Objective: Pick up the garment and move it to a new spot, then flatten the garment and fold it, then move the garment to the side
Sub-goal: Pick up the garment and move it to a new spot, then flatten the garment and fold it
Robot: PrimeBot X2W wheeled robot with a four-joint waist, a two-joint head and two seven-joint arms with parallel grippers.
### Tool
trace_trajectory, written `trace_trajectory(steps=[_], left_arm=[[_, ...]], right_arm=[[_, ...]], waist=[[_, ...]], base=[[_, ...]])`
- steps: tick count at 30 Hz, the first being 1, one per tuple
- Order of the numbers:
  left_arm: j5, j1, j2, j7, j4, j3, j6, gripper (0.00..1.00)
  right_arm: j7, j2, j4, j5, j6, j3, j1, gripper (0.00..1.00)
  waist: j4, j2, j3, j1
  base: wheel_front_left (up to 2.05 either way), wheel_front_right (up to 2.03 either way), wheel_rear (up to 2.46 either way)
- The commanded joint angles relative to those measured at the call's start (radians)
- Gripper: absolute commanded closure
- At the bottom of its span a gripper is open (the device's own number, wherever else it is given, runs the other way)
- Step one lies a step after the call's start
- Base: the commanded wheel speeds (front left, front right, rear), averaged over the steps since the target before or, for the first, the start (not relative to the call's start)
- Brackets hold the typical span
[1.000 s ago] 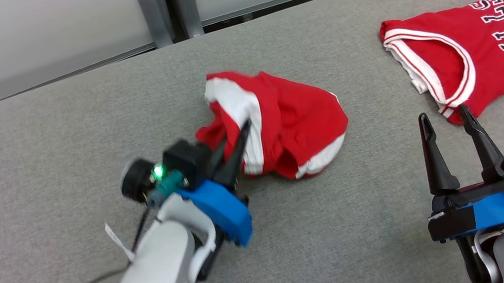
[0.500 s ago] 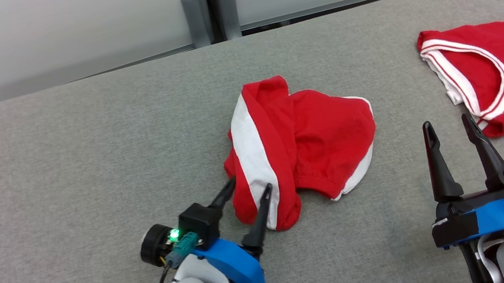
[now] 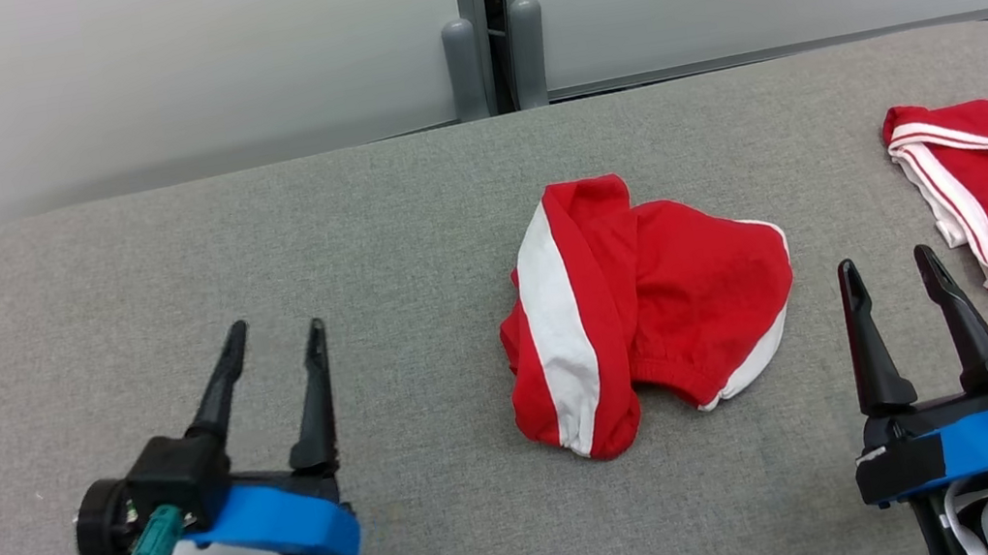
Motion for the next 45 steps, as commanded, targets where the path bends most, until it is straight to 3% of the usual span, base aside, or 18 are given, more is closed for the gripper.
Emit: trace_trajectory(steps=[1,9,20,33,45], left_arm=[[0.022,0.053,0.017,-0.003,-0.050,0.046,0.014,0.00],[0.084,0.185,0.013,-0.003,-0.167,0.212,0.016,0.00],[0.167,0.333,-0.050,-0.003,-0.207,0.374,-0.053,0.00],[0.220,0.357,-0.109,-0.003,-0.167,0.439,-0.142,0.00],[0.252,0.354,-0.134,-0.003,-0.160,0.469,-0.172,0.00]], right_arm=[[-0.001,0.000,-0.005,-0.002,0.000,-0.001,0.015,0.00],[-0.001,0.000,-0.009,0.002,0.000,0.002,0.042,0.00],[-0.001,0.000,-0.008,0.001,0.000,-0.015,0.100,0.00],[-0.001,0.000,0.009,-0.003,0.000,-0.008,0.120,0.00],[-0.001,0.000,0.016,0.000,0.000,-0.003,0.123,0.00]], waist=[[0.008,0.0000,-0.011,0.0000],[0.016,0.0000,-0.039,0.0000],[0.024,0.0000,-0.088,0.0000],[0.024,0.0000,-0.105,0.0000],[0.025,0.0000,-0.104,0.0000]], base=[[0.00,0.00,0.00],[0.00,0.00,0.00],[0.00,0.00,0.00],[0.00,0.00,0.00],[0.00,0.00,0.00]])
